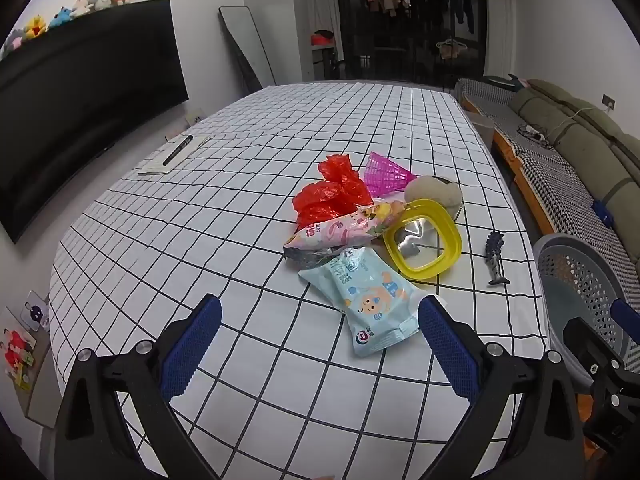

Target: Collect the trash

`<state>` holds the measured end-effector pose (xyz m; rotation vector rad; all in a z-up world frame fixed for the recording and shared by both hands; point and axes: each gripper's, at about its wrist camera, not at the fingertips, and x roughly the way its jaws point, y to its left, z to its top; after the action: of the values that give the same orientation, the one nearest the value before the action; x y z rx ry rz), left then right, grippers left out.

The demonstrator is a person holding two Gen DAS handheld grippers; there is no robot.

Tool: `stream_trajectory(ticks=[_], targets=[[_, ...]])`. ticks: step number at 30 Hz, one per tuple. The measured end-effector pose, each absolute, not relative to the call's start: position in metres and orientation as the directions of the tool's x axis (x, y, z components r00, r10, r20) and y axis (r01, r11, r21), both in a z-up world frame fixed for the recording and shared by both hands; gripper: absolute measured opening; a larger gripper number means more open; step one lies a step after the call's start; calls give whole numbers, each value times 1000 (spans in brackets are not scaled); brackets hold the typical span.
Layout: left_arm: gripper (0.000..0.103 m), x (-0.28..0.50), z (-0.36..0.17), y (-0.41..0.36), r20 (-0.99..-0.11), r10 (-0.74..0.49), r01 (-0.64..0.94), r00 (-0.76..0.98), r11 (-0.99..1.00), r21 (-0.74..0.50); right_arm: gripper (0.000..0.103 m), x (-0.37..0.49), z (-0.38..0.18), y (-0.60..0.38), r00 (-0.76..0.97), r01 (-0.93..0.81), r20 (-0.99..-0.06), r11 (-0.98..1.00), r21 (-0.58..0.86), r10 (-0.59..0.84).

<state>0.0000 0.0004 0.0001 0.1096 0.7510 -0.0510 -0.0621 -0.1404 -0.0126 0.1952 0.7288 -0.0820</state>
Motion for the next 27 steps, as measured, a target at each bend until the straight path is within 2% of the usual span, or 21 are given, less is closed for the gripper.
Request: stream_trajectory(ticks=[27], targets=[[97,-2,-2,-2,-684,-2,89,730,992,93,93,-64,-12,-142,753,146,-658,977,153,-9]])
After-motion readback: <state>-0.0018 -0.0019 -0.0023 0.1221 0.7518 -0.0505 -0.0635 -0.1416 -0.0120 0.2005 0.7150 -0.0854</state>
